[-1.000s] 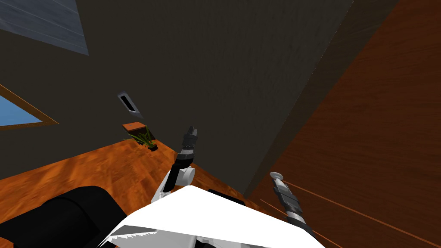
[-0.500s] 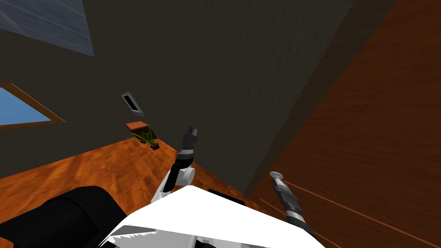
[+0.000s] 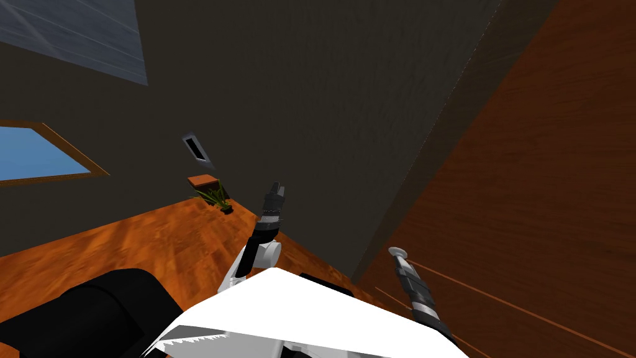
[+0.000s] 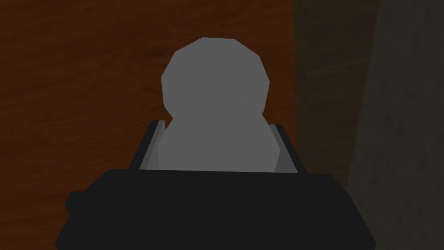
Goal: Pull the door open
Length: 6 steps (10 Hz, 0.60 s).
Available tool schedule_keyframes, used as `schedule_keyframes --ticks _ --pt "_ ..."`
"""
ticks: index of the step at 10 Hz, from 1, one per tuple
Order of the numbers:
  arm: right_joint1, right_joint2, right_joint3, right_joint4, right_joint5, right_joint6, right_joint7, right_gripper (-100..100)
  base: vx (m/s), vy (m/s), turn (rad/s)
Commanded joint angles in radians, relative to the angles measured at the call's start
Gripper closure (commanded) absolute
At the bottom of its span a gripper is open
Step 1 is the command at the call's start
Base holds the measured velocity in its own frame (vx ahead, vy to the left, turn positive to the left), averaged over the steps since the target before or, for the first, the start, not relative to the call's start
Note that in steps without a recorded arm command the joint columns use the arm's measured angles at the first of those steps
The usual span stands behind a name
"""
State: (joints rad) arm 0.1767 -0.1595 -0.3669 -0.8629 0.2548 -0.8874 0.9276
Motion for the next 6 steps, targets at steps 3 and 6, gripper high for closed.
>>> schedule_keyframes --ticks 3,6 --pt "-0.006 -0.001 0.013 0.007 -0.028 0.001 -0.098 100 -0.043 -0.011 0.041" --pt "-0.012 -0.004 0.024 0.012 -0.053 0.002 -0.172 100 -0.042 -0.012 0.038"
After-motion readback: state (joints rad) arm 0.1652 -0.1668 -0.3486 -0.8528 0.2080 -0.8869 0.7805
